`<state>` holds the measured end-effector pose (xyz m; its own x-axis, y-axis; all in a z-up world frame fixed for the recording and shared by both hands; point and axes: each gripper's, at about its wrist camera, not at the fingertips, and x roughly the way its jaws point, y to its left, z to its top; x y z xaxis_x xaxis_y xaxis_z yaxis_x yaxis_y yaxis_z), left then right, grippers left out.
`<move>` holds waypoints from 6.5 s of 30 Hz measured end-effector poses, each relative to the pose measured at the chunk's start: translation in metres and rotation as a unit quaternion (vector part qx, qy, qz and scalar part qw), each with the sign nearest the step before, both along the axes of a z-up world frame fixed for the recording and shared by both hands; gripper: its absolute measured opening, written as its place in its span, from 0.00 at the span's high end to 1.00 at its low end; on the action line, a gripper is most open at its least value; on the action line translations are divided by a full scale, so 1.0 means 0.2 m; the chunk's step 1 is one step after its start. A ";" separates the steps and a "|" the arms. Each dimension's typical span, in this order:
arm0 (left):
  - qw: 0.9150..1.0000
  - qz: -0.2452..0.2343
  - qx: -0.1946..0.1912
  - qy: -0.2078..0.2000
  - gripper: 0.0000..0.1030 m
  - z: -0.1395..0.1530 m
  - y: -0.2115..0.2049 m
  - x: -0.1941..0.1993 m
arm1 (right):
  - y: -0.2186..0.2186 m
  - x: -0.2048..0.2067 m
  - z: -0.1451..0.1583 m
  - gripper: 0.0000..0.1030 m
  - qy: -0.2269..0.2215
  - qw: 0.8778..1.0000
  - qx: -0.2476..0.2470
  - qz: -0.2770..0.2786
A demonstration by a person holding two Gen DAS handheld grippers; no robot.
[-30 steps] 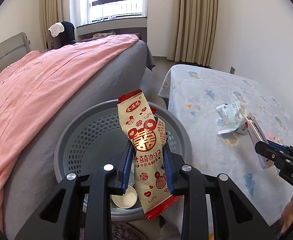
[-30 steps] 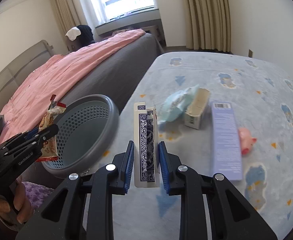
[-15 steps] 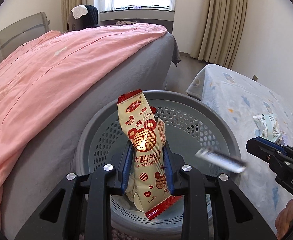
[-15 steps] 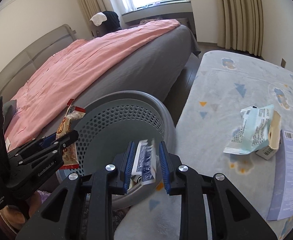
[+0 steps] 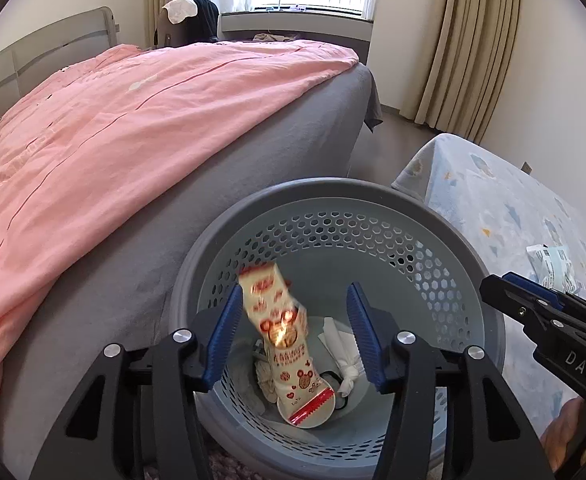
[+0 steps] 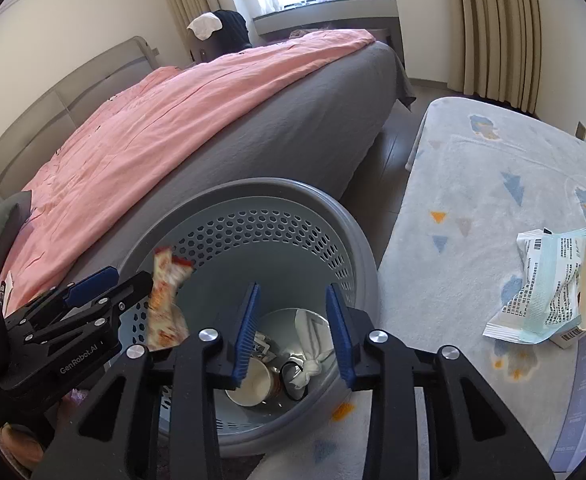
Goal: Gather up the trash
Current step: 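Open both grippers to drop the wrapper and card box into the basket, then move both open tools back toward the lavender box and pink pig, then grasp the lavender box with the left gripper while the right grasps the pink toy pig, then carry the lavender box and pink pig over the grey basket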
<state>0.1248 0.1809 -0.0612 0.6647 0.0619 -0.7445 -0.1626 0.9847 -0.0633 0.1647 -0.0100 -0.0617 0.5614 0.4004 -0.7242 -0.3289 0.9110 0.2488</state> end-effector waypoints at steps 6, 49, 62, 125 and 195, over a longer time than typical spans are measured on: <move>1.000 0.012 0.002 -0.002 0.39 0.00 0.02 0.00 | -0.01 -0.02 0.01 0.59 -0.004 1.000 -0.004 -0.006; 0.999 0.008 -0.008 -0.036 0.30 0.09 -0.01 -0.13 | -0.22 -0.32 0.15 0.38 -0.028 0.996 -0.028 -0.083; 1.000 -0.001 -0.016 -0.027 0.30 0.05 -0.06 -0.23 | -0.42 -0.44 0.16 0.35 -0.028 0.992 -0.029 -0.122; 0.986 -0.165 0.004 -0.001 0.30 0.03 -0.93 -0.40 | -1.29 -0.29 -0.17 0.33 0.029 0.972 -0.090 -0.213; 0.963 -0.257 0.019 0.077 0.59 -0.16 -1.69 -0.09 | -1.62 -0.40 0.00 0.57 -0.012 0.968 0.013 -0.250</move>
